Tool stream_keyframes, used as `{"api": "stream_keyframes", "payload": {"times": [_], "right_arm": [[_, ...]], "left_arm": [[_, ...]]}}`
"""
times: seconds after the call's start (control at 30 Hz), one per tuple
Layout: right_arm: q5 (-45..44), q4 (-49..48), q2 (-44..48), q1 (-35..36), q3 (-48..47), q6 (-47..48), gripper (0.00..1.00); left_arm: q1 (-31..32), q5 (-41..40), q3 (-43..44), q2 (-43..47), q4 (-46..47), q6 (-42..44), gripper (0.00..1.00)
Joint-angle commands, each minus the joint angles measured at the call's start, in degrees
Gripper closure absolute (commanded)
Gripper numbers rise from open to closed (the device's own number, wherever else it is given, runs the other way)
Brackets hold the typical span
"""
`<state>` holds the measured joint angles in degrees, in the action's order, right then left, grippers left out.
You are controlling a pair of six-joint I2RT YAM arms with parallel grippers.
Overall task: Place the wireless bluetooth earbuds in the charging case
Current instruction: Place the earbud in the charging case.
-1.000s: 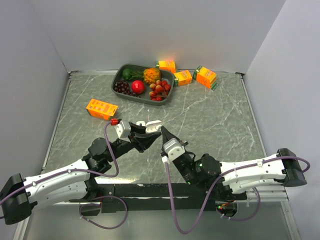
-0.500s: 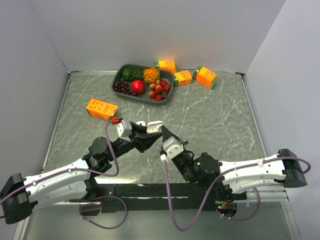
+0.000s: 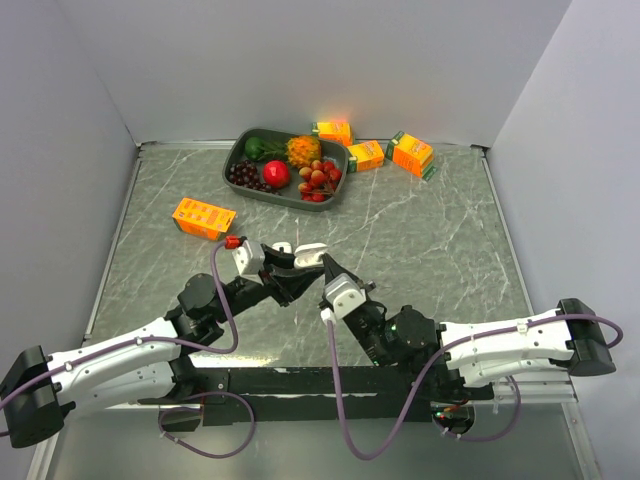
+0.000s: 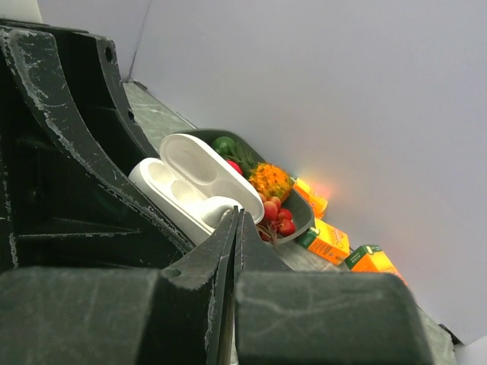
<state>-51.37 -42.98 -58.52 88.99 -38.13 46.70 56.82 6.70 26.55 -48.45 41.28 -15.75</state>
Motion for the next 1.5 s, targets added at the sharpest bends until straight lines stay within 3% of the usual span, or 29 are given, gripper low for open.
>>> {"api": "stream_keyframes", "payload": {"times": [0.0, 0.3, 0.47, 0.73, 0.97, 1.13, 1.23, 1.3, 1.33, 1.37, 1.47], "right_arm": [[0.31, 3.69, 1.57, -0.13, 0.42, -4.06, 1.0], [0.4, 9.58, 1.75, -0.13, -1.33, -6.79, 1.0], [1.19, 12.65, 2.62, -0.22, -1.6, -8.2, 0.81], [1.28, 13.45, 4.2, -0.05, -2.39, -7.41, 0.74], [0.22, 15.82, 7.45, 0.04, -4.49, -8.81, 0.56], [-0.22, 19.24, 16.32, -0.39, -5.73, -13.55, 0.47], [1.44, 28.18, 19.67, -4.6, -7.57, -22.4, 0.45], [5.3, 42.15, 19.94, -12.58, -10.29, -35.84, 0.45], [11.06, 47.06, 19.5, -15.66, -11.17, -44.24, 0.45], [14.95, 50.51, 18.72, -21.78, -12.66, -47.54, 0.45], [27.0, 60.19, 10.75, -28.32, -15.73, -56.62, 0.44]], "left_arm": [[-0.04, 0.16, 2.72, 1.69, 4.6, -0.34, 0.99], [-0.13, -0.46, 2.72, 1.86, 4.69, 0.28, 0.99], [-0.04, -0.81, 2.2, 2.04, 4.87, 0.28, 0.98], [-0.13, -1.34, 1.84, 2.48, 4.87, 0.54, 0.99], [-0.04, -2.82, 1.58, 3.27, 3.46, 1.59, 0.99], [-0.13, -5.55, 0.09, 6.34, -0.13, 3.88, 0.99], [-0.13, -6.61, -1.49, 9.33, -1.89, 4.58, 0.99], [-0.04, -6.52, -2.2, 12.13, -4.09, 4.93, 0.99], [-0.13, -7.31, -2.55, 12.93, -5.23, 5.11, 0.99], [-0.13, -8.36, -2.46, 13.81, -8.37, 5.37, 0.99], [-0.13, -9.77, -2.2, 17.32, -14.18, 5.64, 0.99]]}}
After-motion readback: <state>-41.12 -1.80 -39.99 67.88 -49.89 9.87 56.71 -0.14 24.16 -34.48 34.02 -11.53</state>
